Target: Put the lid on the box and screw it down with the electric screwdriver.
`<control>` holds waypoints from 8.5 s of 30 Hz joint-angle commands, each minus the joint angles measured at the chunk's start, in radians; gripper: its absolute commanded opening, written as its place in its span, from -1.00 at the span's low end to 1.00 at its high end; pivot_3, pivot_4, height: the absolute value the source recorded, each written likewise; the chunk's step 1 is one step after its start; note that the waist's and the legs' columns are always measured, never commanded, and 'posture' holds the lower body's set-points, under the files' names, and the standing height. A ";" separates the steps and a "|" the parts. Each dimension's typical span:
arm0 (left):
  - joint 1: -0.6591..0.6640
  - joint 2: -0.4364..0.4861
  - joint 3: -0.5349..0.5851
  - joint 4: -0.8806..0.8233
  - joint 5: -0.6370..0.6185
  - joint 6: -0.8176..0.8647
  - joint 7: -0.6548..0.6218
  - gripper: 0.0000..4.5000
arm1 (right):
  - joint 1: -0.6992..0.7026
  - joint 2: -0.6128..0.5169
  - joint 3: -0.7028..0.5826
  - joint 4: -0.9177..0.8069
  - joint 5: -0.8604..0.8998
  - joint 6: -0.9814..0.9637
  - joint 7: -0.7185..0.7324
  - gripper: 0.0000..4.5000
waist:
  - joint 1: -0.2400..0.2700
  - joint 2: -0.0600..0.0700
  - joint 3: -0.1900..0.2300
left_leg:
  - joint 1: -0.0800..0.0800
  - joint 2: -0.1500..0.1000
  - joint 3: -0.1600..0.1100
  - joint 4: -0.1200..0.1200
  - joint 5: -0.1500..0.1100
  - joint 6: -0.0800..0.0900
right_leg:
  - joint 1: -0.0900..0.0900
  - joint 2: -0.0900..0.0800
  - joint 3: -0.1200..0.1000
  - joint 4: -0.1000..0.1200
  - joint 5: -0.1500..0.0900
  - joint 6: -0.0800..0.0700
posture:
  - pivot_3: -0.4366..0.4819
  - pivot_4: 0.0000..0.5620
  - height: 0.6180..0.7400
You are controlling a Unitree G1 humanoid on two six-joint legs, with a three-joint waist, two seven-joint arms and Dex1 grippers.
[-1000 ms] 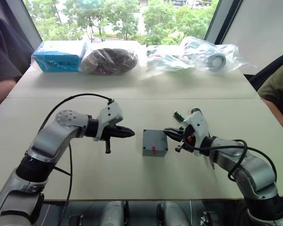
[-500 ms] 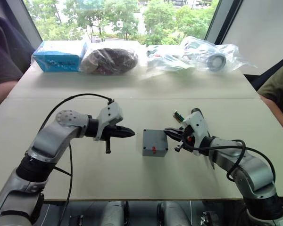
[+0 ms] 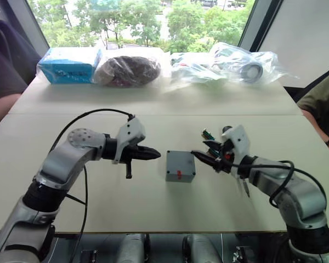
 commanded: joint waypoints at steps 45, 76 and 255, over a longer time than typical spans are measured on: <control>0.064 -0.067 -0.040 -0.182 0.040 -0.012 0.166 -1.00 | -0.757 -0.404 0.962 1.011 -0.345 0.258 0.813 0.28 | -0.010 0.002 0.001 | 0.001 0.000 0.001 0.000 -0.001 0.001 | 0.000 -0.001 0.001 -0.001 0.000 0.000 | -0.05 -0.47 1.00; -0.100 -0.097 -0.065 0.142 0.085 -0.104 0.023 -1.00 | -0.458 0.204 -0.277 0.084 0.129 0.043 -0.045 -0.20 | -0.006 0.013 0.008 | -0.005 0.004 0.002 -0.003 0.006 -0.010 | -0.006 0.005 0.001 0.000 0.001 0.000 | -0.05 -0.47 1.00; -0.117 -0.271 0.133 0.122 -0.029 0.052 0.167 -1.00 | -0.455 -0.117 -0.305 0.223 0.533 0.197 -0.365 -0.20 | -0.006 0.007 0.005 | -0.002 -0.003 -0.001 -0.015 0.003 -0.004 | -0.006 -0.011 -0.002 -0.003 -0.001 -0.005 | -0.05 -0.47 1.00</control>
